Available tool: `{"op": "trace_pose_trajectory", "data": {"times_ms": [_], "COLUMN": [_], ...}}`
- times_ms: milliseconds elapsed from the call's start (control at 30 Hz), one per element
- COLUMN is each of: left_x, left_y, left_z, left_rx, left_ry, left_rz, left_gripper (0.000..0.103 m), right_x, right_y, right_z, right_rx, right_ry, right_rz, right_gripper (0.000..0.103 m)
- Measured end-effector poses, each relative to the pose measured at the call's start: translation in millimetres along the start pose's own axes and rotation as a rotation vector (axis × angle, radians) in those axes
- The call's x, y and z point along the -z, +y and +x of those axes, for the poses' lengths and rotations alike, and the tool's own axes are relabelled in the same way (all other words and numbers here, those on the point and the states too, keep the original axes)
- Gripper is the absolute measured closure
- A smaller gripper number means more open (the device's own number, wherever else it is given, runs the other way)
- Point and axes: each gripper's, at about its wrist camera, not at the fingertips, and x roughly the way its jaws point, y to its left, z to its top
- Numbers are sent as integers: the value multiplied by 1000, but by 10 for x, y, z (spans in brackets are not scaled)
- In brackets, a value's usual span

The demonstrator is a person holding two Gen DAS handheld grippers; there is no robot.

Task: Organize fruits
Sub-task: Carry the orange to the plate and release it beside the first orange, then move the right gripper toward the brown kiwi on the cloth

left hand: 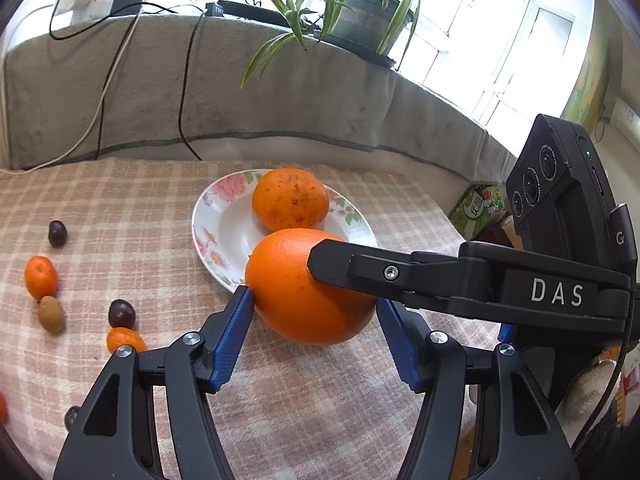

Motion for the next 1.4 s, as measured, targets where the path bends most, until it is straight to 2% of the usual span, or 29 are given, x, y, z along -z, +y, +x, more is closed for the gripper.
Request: {"op": "trace_pose_trajectory", "data": {"times_ms": [133, 367, 533, 700, 900, 1067, 1400], "left_x": [-33, -47, 13, 71, 140, 222, 411], "left_y": [19, 98, 191, 258, 330, 373, 663], "left_z": [-19, -140, -249, -317, -443, -605, -994], "left_rx": [-12, -30, -49, -83, -129, -173, -286], "left_ry": [-14, -29, -52, -59, -70, -83, -123], "left_rz": [5, 0, -12, -15, -20, -9, -60], "left_gripper": [40, 40, 30, 29, 29, 29, 30], "right_x": [-23, -39, -6, 35, 63, 95, 142], "right_y": [-43, -56, -135, -154, -78, 17, 281], "right_z": [1, -218, -346, -474, -509, -476, -291], "right_rx": [-20, 29, 64, 98, 134, 137, 81], "right_ry": [-3, -91, -132, -180, -208, -209, -133], "right_rz": [11, -11, -22, -68, -137, -186, -267], "right_gripper": [41, 41, 41, 31, 30, 30, 30]}}
